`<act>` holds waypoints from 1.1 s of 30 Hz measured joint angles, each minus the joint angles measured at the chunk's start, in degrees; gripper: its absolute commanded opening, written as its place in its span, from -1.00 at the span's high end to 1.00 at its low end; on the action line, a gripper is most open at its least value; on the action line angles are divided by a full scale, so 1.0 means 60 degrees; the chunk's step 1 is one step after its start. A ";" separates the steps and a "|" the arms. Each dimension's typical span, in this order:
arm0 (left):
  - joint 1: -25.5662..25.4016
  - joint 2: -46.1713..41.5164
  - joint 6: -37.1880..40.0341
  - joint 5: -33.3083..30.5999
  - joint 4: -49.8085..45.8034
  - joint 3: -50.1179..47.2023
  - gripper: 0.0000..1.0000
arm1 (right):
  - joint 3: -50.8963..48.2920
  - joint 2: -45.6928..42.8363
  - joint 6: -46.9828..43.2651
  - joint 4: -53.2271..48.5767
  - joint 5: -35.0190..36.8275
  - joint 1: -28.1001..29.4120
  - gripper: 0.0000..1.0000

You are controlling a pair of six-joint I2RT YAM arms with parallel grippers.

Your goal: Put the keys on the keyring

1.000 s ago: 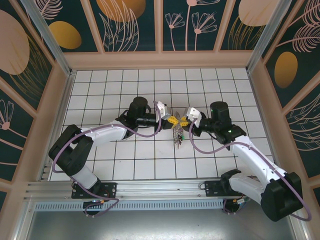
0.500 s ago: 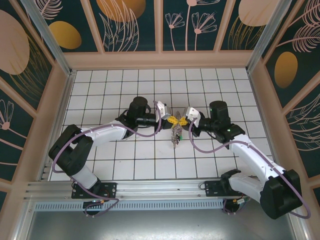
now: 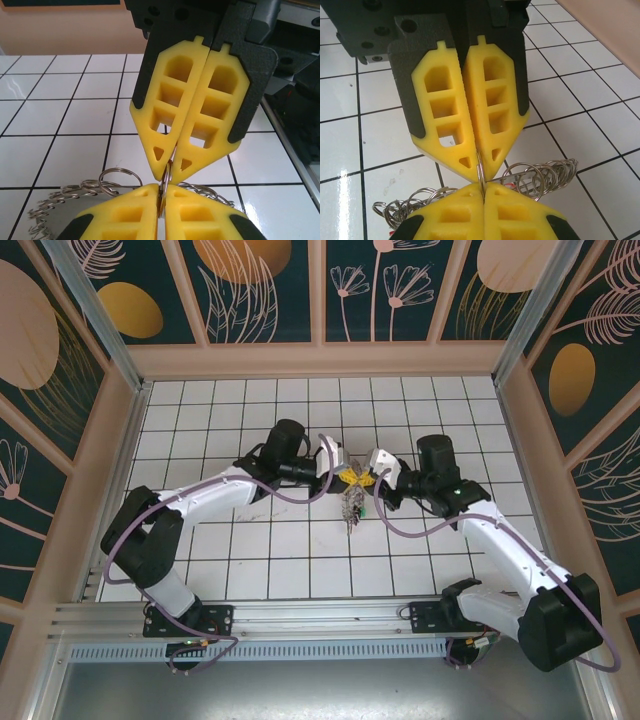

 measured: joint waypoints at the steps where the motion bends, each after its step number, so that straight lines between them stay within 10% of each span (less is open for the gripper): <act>1: 0.0000 0.0018 0.0098 -0.0004 -0.0164 0.0069 0.73 | 0.0036 0.0004 -0.0029 -0.0087 0.0029 0.0022 1.00; 8: -0.0007 0.0058 0.0586 0.0022 -0.0834 0.0251 1.00 | 0.0386 0.0226 -0.0175 -0.0743 0.0299 0.0171 1.00; 33: -0.0015 -0.0055 -0.0361 0.0495 0.0987 -0.0474 1.00 | 0.0120 -0.0058 -0.0175 -0.0426 -0.0506 -0.0237 0.96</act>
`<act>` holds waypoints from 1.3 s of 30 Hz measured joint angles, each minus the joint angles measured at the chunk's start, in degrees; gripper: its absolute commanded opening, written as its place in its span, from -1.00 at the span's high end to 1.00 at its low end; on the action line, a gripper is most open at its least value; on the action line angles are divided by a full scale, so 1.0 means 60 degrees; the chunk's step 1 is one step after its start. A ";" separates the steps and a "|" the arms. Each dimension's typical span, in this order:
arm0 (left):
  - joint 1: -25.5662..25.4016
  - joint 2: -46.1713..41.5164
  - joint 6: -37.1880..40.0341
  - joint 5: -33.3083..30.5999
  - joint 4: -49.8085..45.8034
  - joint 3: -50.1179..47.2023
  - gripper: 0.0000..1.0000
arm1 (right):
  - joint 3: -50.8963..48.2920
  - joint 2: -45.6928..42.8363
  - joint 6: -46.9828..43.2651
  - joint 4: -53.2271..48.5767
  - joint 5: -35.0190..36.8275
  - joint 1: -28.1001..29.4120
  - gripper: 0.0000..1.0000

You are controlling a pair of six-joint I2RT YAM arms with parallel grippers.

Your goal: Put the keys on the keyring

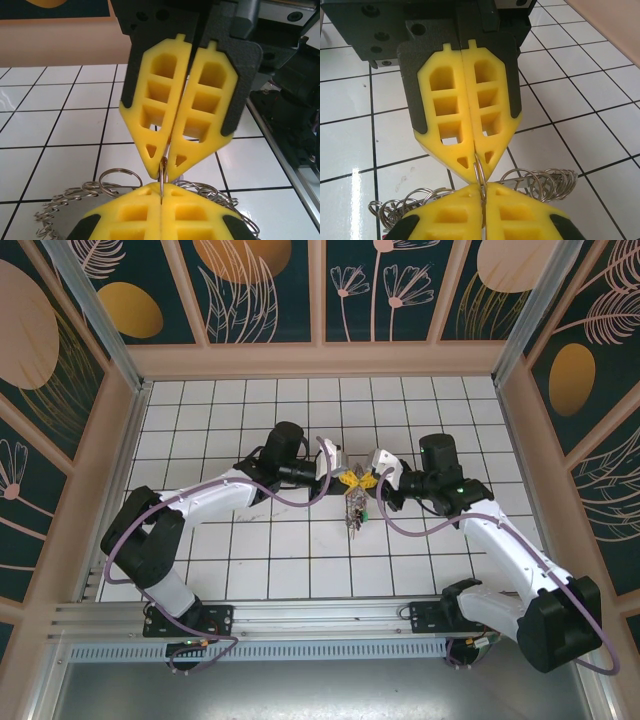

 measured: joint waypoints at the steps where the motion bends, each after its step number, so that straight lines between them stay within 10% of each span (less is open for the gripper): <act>1: 0.0007 0.0000 -0.0015 -0.0007 0.0004 0.0000 1.00 | 0.0000 -0.0007 0.0007 0.0004 0.0000 -0.0004 0.99; 8: -0.0033 -0.0025 0.0109 -0.0583 -0.0076 0.0000 0.65 | 0.0007 0.0000 0.0004 -0.0015 0.0153 -0.0004 1.00; 39: -0.0029 -0.0106 0.0867 -0.0933 -0.1530 0.0656 0.65 | 0.0186 0.0273 0.0004 -0.0076 0.0175 0.0007 1.00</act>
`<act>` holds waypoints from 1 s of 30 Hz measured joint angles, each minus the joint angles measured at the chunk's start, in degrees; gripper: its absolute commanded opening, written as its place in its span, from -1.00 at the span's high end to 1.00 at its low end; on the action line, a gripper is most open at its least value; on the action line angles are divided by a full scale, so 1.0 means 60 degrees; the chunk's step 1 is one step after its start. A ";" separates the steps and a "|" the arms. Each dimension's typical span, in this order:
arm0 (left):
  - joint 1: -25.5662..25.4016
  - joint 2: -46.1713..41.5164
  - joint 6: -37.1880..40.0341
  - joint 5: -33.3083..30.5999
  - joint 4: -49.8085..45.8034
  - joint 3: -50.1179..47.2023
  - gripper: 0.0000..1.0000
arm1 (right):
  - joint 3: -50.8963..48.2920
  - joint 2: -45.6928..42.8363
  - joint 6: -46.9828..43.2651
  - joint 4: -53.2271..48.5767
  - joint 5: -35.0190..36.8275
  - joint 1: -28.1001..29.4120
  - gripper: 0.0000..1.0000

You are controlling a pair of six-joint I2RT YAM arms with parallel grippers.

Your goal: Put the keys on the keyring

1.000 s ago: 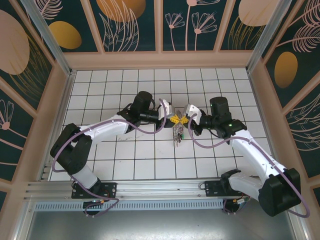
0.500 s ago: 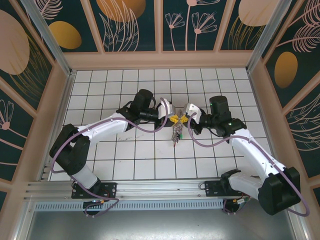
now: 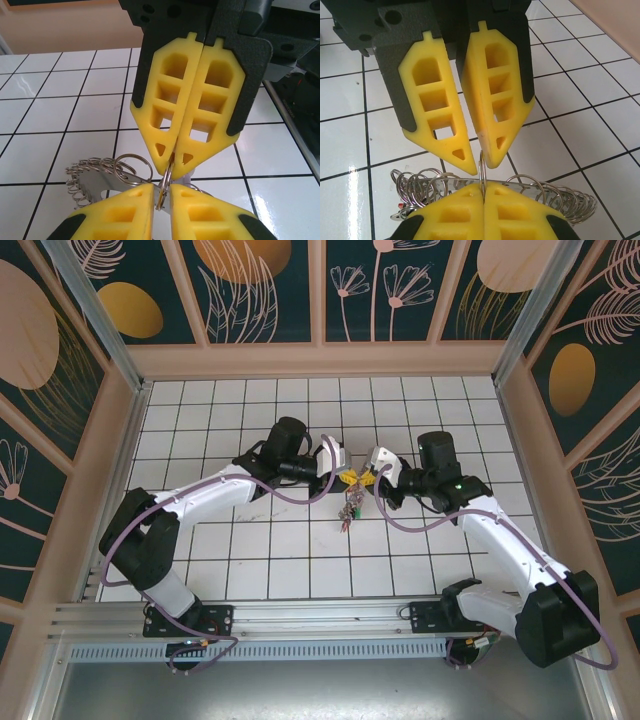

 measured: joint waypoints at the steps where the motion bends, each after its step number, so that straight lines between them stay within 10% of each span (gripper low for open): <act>1: 0.0000 0.0000 0.0025 0.0000 -0.0040 0.0011 0.66 | 0.0000 0.0000 0.0004 0.0000 0.0000 0.0000 1.00; 9: 0.0000 0.0000 0.0186 0.0036 -0.0160 0.0066 0.99 | 0.0004 0.0000 0.0004 0.0004 -0.0004 0.0000 1.00; 30: 0.0007 -0.0011 -0.0987 0.0364 0.1810 -0.0874 1.00 | -0.0423 -0.0131 0.0076 0.0659 -0.0171 -0.0124 0.67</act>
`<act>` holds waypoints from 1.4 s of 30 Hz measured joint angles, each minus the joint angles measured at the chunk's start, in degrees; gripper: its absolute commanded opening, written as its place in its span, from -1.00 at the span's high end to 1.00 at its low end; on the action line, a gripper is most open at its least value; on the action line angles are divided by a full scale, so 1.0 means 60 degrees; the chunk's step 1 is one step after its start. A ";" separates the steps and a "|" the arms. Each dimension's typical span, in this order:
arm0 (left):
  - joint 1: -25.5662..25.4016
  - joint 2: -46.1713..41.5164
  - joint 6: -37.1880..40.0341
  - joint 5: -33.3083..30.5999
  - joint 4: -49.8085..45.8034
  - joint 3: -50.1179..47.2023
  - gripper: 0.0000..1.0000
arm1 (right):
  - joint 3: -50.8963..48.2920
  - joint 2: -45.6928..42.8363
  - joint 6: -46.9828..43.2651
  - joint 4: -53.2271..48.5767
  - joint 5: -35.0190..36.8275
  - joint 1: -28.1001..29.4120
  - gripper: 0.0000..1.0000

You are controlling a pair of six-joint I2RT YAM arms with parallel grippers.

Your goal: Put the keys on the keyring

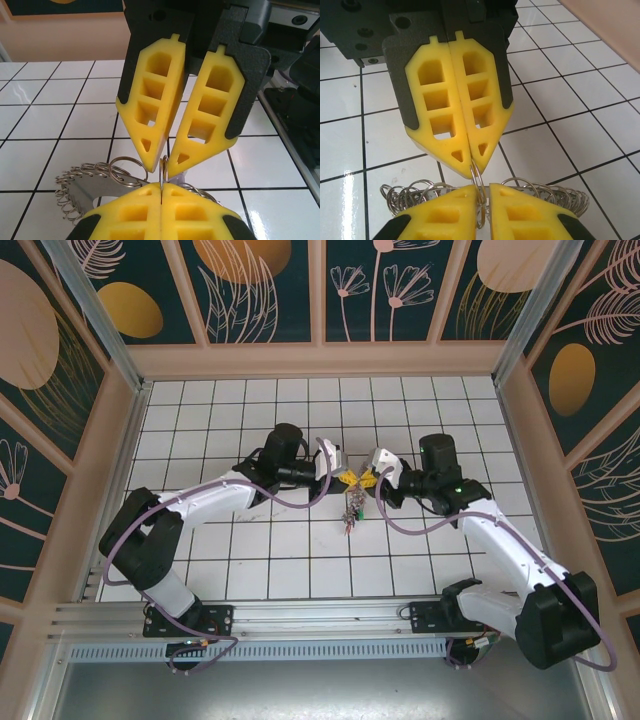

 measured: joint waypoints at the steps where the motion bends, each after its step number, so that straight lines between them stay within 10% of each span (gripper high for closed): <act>1: 0.0000 0.0000 -0.0084 0.0036 0.0138 -0.0044 1.00 | -0.0047 -0.0055 0.0000 0.0073 -0.0018 -0.0033 0.65; 42: 0.0018 -0.0011 -0.1118 0.0386 0.1650 -0.0466 1.00 | -0.0474 -0.0441 0.0248 0.0685 -0.0627 -0.0317 0.84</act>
